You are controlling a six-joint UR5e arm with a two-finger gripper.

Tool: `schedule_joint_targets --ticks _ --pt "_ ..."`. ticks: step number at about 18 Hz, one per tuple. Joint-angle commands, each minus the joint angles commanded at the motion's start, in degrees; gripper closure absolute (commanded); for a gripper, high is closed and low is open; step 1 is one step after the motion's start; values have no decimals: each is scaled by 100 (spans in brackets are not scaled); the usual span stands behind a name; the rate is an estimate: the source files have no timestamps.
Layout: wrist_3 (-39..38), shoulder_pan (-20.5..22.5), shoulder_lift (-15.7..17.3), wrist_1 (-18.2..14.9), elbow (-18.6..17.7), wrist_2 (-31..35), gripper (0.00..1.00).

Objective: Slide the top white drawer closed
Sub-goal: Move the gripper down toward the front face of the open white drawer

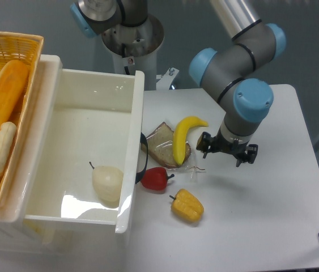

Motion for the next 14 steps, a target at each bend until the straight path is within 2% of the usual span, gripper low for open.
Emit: schedule_joint_targets --ticks 1,4,6,9,12,14 --pt "-132 -26 0 0 0 -149 15" --pt "-519 -105 9 -17 9 -623 57" --pt "-546 -201 44 -44 27 -896 80" --pt "-564 -395 149 -192 27 -985 95" --pt "-651 -352 412 -824 27 -1563 100" --pt "-652 -282 614 -1202 27 -1705 100"
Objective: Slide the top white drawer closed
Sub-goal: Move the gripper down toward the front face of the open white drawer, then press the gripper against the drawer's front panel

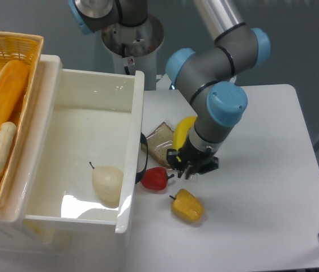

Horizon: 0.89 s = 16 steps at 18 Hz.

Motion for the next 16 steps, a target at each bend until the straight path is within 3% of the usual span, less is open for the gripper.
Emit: schedule_joint_targets --ticks 4,16 --pt "0 106 220 -370 0 -360 100" --pt "-97 80 221 -669 9 -764 100"
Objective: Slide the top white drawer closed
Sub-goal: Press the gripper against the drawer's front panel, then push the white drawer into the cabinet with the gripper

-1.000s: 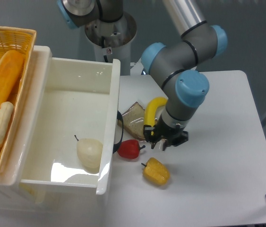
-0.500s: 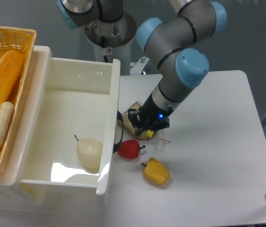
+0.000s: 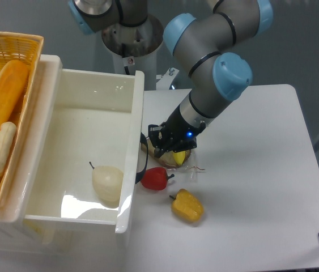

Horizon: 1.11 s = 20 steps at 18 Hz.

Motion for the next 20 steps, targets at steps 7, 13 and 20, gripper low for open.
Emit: schedule_joint_targets --ticks 7,13,20 --pt "0 -96 9 -88 26 -71 100" --pt "0 -255 97 -106 18 -141 100" --pt "-35 -650 106 -97 -44 -150 100"
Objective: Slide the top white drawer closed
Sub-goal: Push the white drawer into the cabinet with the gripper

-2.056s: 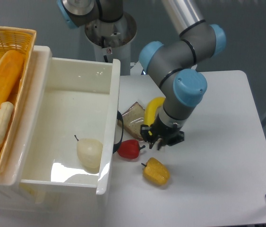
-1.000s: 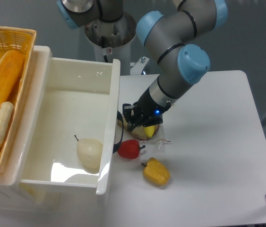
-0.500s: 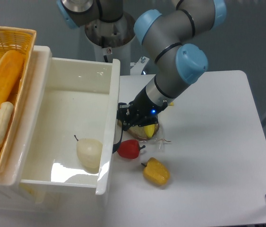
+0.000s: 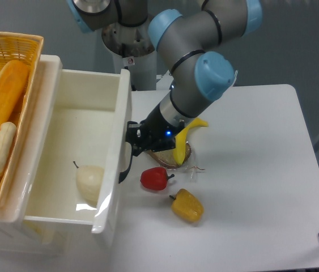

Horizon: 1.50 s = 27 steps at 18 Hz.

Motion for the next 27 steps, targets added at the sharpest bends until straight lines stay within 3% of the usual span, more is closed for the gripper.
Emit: schedule_joint_targets --ticks 14,27 --pt "-545 -765 0 53 17 -9 100" --pt "-721 -1064 -70 316 35 17 100"
